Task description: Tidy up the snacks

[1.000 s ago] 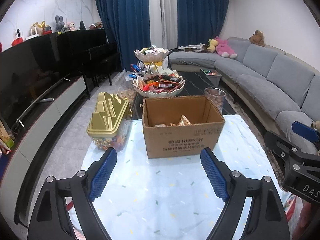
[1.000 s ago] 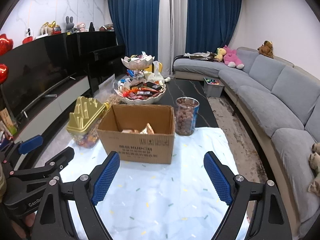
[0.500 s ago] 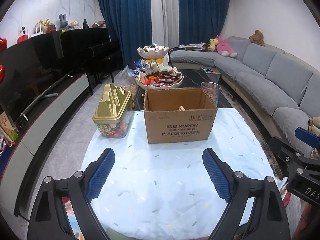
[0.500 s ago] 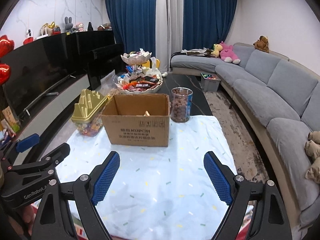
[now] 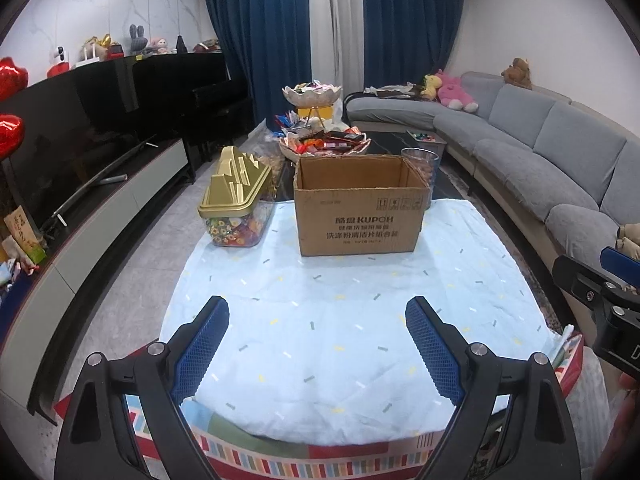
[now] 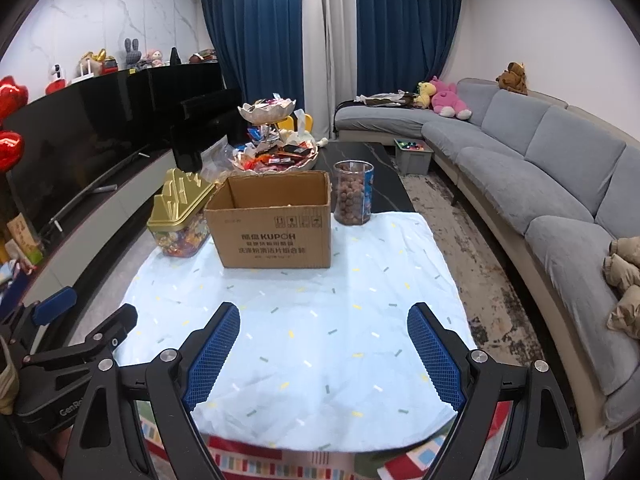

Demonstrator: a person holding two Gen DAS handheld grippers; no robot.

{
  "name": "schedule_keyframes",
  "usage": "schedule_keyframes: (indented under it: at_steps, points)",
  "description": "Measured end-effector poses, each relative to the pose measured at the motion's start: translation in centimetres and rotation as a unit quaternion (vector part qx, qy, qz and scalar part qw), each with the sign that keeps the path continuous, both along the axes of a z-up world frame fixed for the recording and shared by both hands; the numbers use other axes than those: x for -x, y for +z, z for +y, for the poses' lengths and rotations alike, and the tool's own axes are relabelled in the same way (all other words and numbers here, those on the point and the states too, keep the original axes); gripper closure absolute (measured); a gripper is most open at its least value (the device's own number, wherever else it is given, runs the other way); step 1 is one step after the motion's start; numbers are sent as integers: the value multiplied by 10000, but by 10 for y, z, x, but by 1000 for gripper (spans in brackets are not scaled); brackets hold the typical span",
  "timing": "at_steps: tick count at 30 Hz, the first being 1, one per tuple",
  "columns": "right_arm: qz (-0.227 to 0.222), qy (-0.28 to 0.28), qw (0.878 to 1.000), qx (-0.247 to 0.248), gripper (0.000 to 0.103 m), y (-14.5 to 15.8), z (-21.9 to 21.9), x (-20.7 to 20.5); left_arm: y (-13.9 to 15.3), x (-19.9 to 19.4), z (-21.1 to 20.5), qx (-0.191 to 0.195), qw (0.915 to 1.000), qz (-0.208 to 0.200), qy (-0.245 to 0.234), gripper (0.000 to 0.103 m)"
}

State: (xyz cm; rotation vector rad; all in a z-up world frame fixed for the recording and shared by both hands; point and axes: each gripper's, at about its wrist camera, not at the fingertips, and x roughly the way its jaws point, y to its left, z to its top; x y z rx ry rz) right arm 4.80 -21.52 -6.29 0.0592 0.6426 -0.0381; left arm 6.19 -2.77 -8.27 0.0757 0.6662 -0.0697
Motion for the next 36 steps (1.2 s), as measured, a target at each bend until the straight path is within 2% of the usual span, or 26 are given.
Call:
schedule_keyframes:
  at_steps: [6, 17, 36]
  points:
    - [25, -23, 10000, -40, 16, 0, -1, 7, 4, 12, 4, -23, 9999, -106, 73, 12]
    - [-37, 39, 9998, 199, 16, 2, 6, 18, 5, 23, 7, -77, 9998, -181, 74, 12]
    - [-75, 14, 9997, 210, 16, 4, 5, 22, 5, 24, 6, -89, 9997, -214, 33, 12]
